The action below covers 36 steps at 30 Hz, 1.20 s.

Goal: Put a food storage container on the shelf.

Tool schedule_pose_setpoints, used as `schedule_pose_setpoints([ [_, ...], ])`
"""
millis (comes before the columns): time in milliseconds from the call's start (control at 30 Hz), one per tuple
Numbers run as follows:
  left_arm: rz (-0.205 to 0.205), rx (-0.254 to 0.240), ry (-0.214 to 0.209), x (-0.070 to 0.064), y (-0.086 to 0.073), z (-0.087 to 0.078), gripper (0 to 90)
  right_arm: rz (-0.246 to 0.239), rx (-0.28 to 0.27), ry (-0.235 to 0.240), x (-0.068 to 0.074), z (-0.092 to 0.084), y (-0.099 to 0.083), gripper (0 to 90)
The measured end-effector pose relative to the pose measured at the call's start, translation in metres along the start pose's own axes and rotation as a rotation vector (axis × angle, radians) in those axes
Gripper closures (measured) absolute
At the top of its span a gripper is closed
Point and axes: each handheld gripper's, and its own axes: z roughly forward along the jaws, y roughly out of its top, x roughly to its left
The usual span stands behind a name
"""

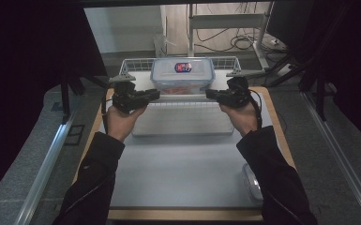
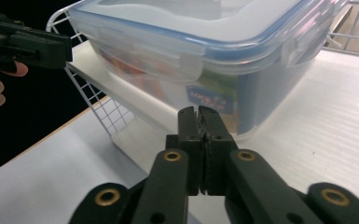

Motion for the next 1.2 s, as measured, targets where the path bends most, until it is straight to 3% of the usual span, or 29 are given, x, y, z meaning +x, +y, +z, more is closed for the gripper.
schedule_pose_setpoints([
  [200,0.065,0.027,0.020,-0.018,-0.020,-0.002,57.9,-0.018,-0.012,0.018,0.008,-0.007,-0.012,70.4],
  [467,0.119,0.091,0.038,-0.032,-0.053,-0.005,38.6,-0.083,0.024,0.023,0.020,-0.012,-0.034,54.0],
  [667,0.127,0.139,0.034,-0.043,-0.080,-0.005,29.8,-0.099,0.043,0.003,0.023,-0.017,-0.055,42.9],
  [833,0.103,0.148,0.029,-0.046,-0.101,-0.009,25.2,-0.113,0.054,-0.005,0.025,-0.021,-0.073,34.3],
  [1033,0.092,0.138,0.058,-0.051,-0.131,-0.016,17.2,-0.113,0.046,-0.009,0.026,-0.024,-0.098,24.2],
  [1200,0.108,0.154,0.095,-0.057,-0.151,-0.021,12.5,-0.096,0.051,-0.022,0.027,-0.024,-0.117,20.2],
])
